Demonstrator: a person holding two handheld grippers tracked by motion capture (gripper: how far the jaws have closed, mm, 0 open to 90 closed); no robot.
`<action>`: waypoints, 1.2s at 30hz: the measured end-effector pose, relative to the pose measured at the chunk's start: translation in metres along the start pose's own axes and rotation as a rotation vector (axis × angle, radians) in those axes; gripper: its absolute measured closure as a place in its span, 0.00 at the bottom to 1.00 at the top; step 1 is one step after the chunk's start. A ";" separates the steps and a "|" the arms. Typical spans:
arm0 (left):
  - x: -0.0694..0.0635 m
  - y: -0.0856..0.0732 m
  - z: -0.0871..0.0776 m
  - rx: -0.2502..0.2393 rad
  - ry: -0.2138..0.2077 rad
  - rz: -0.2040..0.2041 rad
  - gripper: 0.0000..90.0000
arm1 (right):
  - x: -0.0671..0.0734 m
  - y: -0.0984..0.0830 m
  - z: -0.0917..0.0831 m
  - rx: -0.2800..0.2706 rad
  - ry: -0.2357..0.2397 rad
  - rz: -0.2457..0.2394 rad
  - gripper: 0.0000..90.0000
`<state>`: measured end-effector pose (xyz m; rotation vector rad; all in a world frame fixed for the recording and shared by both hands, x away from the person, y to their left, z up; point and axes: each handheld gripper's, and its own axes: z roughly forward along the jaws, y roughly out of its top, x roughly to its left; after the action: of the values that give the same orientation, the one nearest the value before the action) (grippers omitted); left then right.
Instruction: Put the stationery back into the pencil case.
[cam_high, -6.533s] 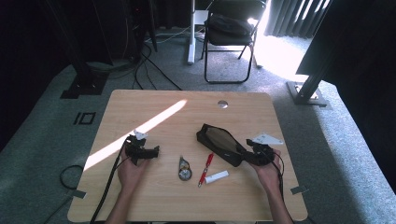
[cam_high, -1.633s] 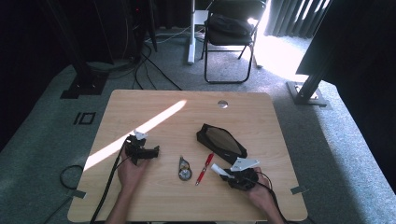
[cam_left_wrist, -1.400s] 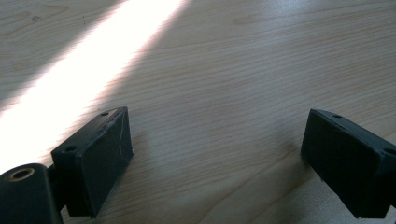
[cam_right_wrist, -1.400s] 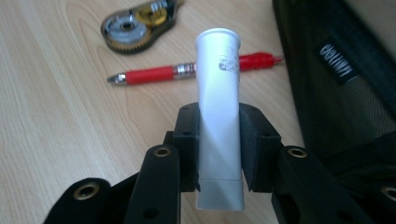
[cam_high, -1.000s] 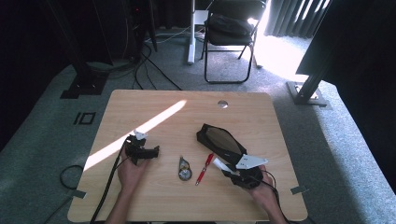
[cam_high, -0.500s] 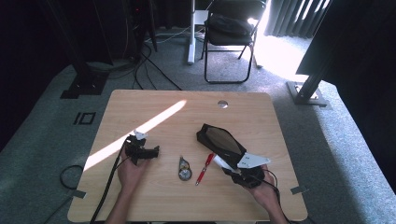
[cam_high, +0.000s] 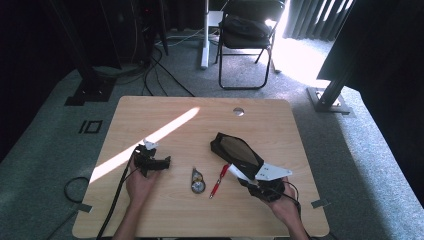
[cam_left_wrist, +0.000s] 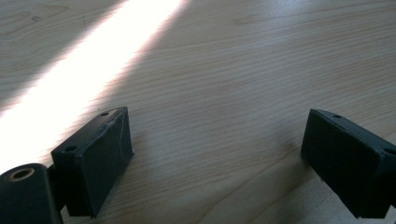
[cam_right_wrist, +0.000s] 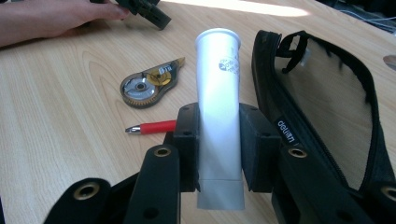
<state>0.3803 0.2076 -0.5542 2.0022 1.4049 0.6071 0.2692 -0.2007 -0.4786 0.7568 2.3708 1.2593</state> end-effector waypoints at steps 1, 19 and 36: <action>0.000 0.000 0.000 0.000 0.000 0.000 0.10 | 0.000 0.001 0.000 -0.001 -0.002 -0.001 0.79; 0.000 0.000 0.000 0.000 0.000 0.000 0.10 | -0.006 0.016 -0.016 -0.034 -0.040 0.007 0.79; 0.000 0.000 0.000 0.000 0.000 0.000 0.10 | -0.016 0.026 -0.017 -0.055 -0.062 0.008 0.79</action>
<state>0.3803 0.2076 -0.5542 2.0023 1.4048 0.6068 0.2809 -0.2093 -0.4466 0.7784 2.2769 1.2799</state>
